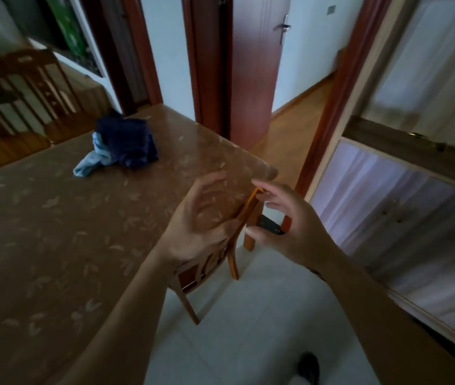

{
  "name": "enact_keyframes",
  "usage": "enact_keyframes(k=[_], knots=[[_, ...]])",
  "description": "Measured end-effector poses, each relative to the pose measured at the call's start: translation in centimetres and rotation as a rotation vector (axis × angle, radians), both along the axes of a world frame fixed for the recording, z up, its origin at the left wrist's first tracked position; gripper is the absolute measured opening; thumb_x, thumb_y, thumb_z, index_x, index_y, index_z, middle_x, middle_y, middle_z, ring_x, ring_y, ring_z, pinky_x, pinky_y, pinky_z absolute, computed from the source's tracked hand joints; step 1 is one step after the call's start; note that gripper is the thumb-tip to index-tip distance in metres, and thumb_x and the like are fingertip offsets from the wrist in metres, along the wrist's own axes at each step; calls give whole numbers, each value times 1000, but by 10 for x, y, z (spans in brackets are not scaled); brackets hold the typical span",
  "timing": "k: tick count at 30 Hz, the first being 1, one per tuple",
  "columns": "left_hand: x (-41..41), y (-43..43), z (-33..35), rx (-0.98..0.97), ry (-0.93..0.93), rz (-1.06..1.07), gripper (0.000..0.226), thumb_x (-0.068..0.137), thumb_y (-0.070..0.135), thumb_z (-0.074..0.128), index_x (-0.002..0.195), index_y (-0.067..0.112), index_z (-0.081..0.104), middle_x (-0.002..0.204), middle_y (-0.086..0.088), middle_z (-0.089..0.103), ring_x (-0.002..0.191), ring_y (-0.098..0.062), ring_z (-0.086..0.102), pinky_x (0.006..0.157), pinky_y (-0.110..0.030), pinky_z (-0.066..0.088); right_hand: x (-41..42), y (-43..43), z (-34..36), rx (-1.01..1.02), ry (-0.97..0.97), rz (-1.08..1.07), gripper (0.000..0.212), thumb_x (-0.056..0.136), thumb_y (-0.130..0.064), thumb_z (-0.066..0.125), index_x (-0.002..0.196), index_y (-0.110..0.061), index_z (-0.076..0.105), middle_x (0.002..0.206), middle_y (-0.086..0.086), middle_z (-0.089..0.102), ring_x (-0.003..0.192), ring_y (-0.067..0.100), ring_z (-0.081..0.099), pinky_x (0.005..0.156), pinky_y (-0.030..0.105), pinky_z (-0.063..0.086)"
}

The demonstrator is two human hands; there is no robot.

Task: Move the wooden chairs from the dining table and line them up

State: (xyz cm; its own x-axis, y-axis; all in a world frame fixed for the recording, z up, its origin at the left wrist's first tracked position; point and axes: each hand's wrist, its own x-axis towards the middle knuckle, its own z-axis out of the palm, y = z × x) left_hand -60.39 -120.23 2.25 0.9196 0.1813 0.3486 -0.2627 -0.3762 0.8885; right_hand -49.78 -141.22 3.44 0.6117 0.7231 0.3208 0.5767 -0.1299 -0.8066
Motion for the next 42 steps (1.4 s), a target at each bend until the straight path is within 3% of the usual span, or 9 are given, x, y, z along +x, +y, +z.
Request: enact_keyframes(k=[5,10,17,21,24,27,30,35,42], knots=[[43,0,-23,257,107,206,86,79,23,92,149,3,45,143,14,53,131,11,53,105,-13,46,92,19,-26,-94,-105,241,79,81,-44,84,149,-27,48,151,-10,50,137,2,49,108,19,42],[53,-2,-65,369,420,388,89,73,50,85,151,35,44,148,5,54,133,-19,56,106,-51,52,160,52,-57,-338,-276,476,83,80,-64,76,151,-41,39,156,-10,43,141,7,42,109,35,45],[76,14,-126,293,854,461,92,69,57,87,146,56,38,141,15,57,130,-18,54,107,-43,50,193,110,-111,-665,-356,669,89,73,-77,69,149,-39,42,152,-10,48,134,17,51,100,41,51],[100,26,-153,229,1043,382,90,70,45,93,147,45,46,137,10,64,124,-18,61,105,-44,52,202,134,-136,-798,-362,725,88,74,-69,74,150,-37,41,152,-10,47,132,19,53,100,40,49],[109,27,-164,185,1170,321,63,81,38,85,138,38,58,130,4,68,114,-22,68,99,-45,57,199,149,-150,-907,-379,771,80,77,-62,75,146,-33,48,144,-6,54,124,22,59,94,40,51],[107,17,-164,250,1166,348,31,88,31,69,119,34,69,114,3,72,98,-23,74,87,-43,63,186,153,-164,-976,-470,830,43,86,-44,71,126,-28,63,126,-3,62,115,25,63,85,39,52],[107,1,-166,530,1088,478,18,99,31,62,115,28,69,117,4,67,101,-22,70,77,-34,56,182,154,-172,-898,-621,857,20,91,-36,64,108,-24,65,112,-1,66,106,25,62,79,40,54],[113,-15,-169,626,1093,615,13,100,31,57,106,26,68,106,2,74,101,-23,70,74,-36,50,179,159,-171,-922,-640,866,14,91,-37,60,101,-28,64,91,4,56,91,29,67,71,36,48],[115,-4,-158,656,1125,465,20,105,34,52,113,22,67,109,-4,75,96,-29,74,80,-38,52,180,161,-157,-910,-691,885,20,93,-36,60,103,-24,72,98,8,69,92,27,68,78,36,54]])
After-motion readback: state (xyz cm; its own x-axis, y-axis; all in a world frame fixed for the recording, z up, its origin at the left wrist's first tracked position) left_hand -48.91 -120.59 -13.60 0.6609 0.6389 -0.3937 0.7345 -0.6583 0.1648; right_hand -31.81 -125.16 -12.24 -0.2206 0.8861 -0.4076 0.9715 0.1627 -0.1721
